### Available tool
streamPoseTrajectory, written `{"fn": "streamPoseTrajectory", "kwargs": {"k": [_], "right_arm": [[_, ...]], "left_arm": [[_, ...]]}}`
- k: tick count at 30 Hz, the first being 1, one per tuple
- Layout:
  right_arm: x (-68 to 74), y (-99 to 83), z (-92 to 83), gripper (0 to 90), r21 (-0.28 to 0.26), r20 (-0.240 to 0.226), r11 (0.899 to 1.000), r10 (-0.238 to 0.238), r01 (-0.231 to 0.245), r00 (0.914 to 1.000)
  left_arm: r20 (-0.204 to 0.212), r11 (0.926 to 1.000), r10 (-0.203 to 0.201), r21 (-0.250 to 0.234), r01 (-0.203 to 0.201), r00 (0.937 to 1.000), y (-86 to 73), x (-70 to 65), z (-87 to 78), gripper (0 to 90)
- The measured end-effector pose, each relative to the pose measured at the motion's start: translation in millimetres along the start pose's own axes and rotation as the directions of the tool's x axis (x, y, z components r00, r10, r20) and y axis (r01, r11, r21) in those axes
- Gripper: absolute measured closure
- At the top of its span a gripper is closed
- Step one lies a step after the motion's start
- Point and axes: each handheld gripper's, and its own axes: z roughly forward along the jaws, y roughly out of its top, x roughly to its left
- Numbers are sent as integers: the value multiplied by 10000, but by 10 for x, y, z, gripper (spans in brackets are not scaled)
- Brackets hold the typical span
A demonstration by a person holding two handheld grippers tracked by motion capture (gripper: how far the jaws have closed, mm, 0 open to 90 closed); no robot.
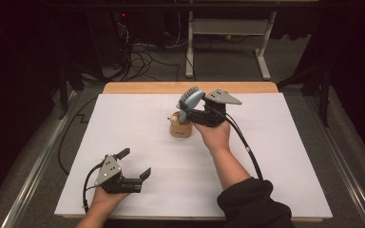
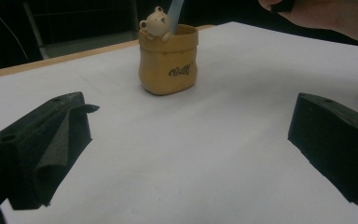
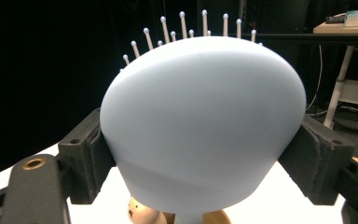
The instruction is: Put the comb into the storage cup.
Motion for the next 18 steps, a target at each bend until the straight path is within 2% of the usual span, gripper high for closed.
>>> {"fn": "streamPoseTrajectory", "kwargs": {"k": [11,14,18], "right_arm": [[-64,-37,-58,185,172,261,9998,131,-136,9996],[-95,-49,-77,182,230,331,9989,392,-400,9987],[-141,-62,-106,180,276,386,9982,514,-525,9979]], "left_arm": [[11,10000,29,29,-29,10000,2,0,-5,4],[17,10000,19,37,-19,10000,3,1,-5,4],[16,10000,12,32,-12,10000,3,3,-4,4]]}}
